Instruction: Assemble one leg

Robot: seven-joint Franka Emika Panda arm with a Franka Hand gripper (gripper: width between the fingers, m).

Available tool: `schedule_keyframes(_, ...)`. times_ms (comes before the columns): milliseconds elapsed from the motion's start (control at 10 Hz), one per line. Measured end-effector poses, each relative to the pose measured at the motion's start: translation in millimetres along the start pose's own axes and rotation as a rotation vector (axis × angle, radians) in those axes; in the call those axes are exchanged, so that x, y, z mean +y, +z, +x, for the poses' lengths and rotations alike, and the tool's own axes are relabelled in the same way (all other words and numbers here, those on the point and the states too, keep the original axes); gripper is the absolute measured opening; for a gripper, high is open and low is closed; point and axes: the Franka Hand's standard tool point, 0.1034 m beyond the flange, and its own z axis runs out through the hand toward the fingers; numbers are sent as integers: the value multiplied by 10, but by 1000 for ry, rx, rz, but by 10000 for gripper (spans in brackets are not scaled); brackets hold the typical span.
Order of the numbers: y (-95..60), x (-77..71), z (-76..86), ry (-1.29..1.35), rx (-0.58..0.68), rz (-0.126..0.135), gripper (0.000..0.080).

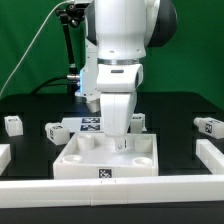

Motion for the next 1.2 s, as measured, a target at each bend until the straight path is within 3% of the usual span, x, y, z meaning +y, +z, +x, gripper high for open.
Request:
schedule_keyframes(100,-3,2,0,1,0,-1,650)
schedule_keyframes(300,2,-4,-1,1,0,1,425)
schedule_keyframes(400,2,-4,-1,1,0,1,425)
schedule_keyframes(600,5,-9,-2,1,0,2,108)
schedule_keyframes(700,-3,5,4,1,2,-4,58)
schedule_keyframes(1200,-6,10,5,1,2,-7,58)
